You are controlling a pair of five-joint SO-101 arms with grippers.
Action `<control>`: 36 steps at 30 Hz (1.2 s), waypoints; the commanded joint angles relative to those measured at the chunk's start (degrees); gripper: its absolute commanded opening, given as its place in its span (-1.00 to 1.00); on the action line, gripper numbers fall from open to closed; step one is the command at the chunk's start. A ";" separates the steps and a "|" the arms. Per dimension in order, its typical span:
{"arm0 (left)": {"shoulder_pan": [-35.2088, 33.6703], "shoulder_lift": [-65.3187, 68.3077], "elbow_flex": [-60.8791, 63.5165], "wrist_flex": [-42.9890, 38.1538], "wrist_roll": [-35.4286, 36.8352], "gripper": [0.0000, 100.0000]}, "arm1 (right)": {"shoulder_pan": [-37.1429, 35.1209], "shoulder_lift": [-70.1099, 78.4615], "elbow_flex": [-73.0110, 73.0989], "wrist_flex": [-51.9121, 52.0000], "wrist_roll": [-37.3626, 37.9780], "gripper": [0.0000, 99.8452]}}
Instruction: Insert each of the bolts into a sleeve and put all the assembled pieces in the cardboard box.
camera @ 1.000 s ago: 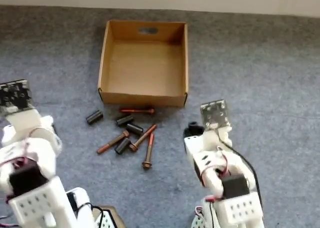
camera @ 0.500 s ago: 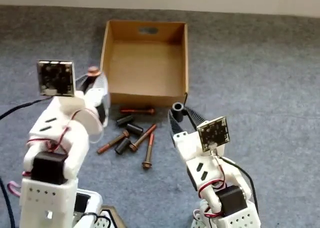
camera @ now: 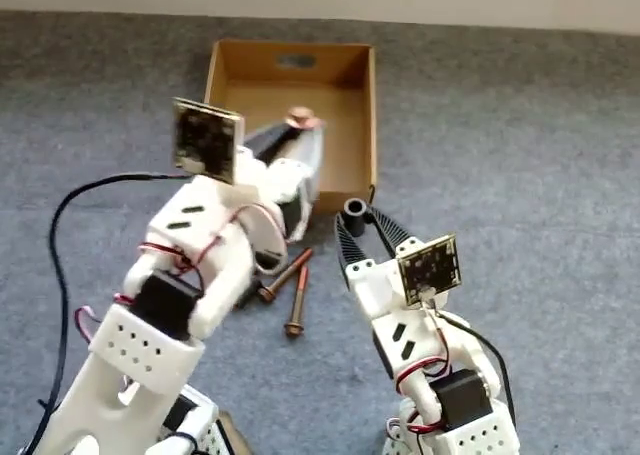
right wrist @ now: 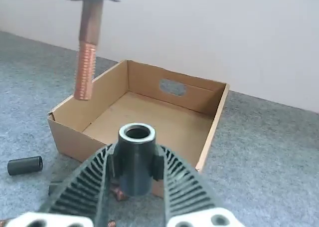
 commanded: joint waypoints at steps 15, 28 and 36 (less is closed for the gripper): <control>5.93 0.40 1.54 -8.79 6.42 -0.98 | -0.22 -0.75 -0.40 -1.45 0.26 -0.99; 6.46 8.04 2.86 -14.51 6.33 -0.98 | -0.22 -0.75 -0.40 -1.45 0.26 -0.99; 6.46 9.01 3.74 -13.98 6.15 -0.98 | 0.75 -0.75 -0.40 -1.36 0.26 -0.99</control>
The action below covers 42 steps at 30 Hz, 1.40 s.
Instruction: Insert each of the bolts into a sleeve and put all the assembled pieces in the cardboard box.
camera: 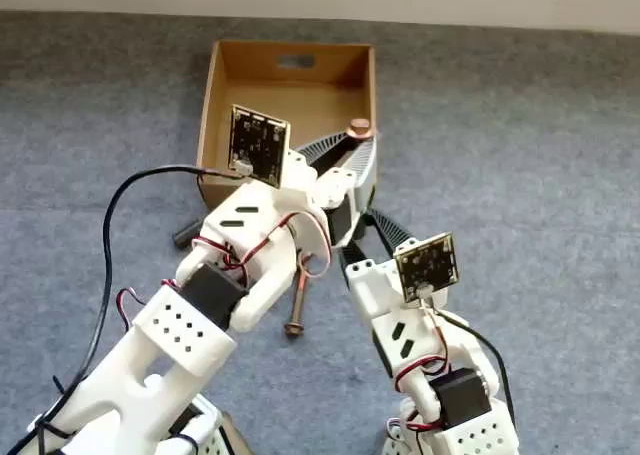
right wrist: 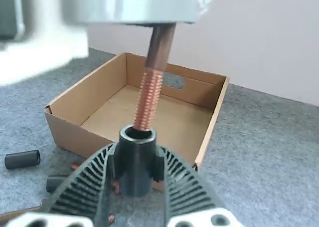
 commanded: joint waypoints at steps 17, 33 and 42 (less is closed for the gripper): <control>3.03 -7.34 5.05 2.99 -0.26 -0.98 | 4.09 -0.75 -0.57 -1.45 -4.31 -0.99; 2.68 -13.23 7.25 12.22 -10.64 -0.86 | 4.09 -0.84 -0.57 -1.45 -4.31 -0.99; 2.59 -13.49 8.40 12.22 -10.55 -0.78 | 6.81 -0.84 -0.57 -1.45 -4.48 -0.99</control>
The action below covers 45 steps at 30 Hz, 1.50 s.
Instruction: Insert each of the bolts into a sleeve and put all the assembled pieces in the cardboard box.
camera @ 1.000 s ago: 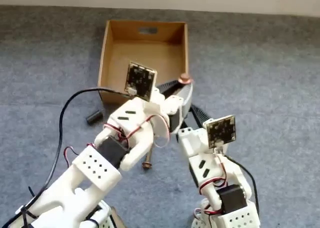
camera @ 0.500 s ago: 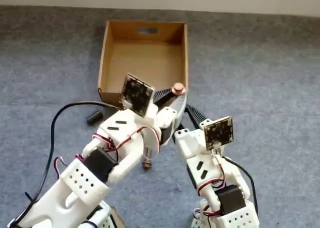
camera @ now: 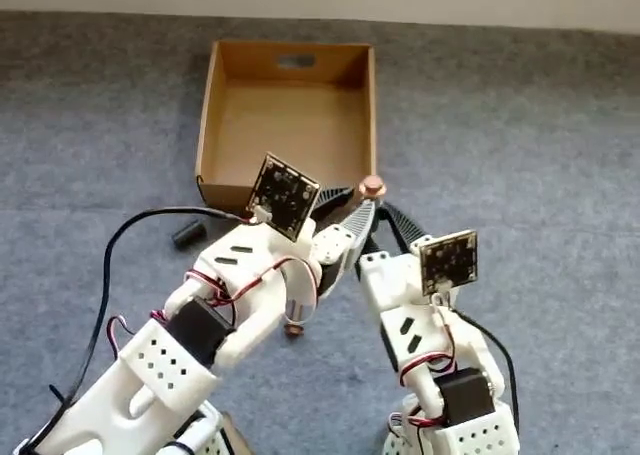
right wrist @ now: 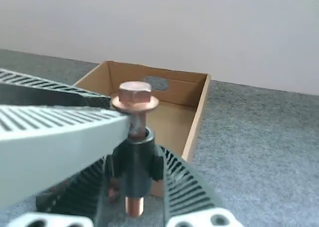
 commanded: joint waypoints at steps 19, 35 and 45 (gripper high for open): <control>-0.31 -1.80 -0.75 3.25 -0.53 -0.71 | 0.84 -0.84 1.27 -1.54 -0.35 -0.99; -33.80 -1.36 0.31 14.68 -0.53 -0.98 | 0.92 -0.48 2.86 -1.19 -0.35 -0.99; -42.68 -1.27 12.79 16.18 -11.34 -0.98 | 0.92 -0.75 3.74 2.86 -0.35 -0.99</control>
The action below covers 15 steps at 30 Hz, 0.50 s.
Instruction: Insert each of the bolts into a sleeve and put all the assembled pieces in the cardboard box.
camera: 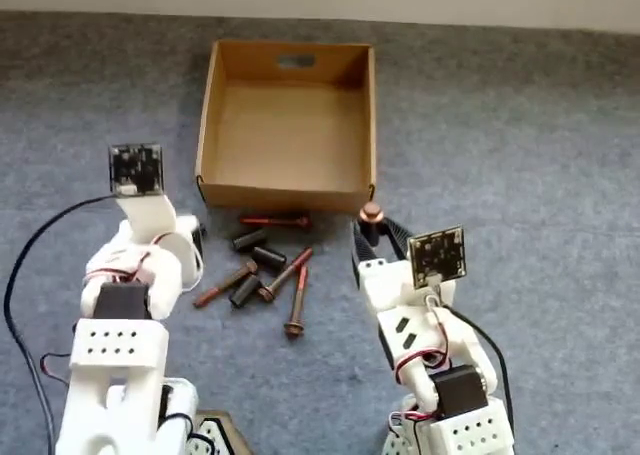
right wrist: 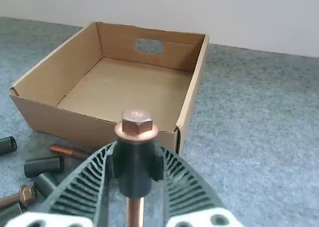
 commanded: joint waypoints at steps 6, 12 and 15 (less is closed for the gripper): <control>-1.10 -0.48 2.95 0.35 -7.30 -0.98 | 0.57 -0.66 0.04 0.40 -0.35 -0.99; -1.27 -0.40 3.74 0.44 -7.30 -0.98 | 0.57 -0.84 0.57 0.40 -0.35 -0.99; -1.36 -0.22 3.74 0.44 -7.30 -0.98 | 0.57 -0.84 0.57 0.40 -0.35 -0.99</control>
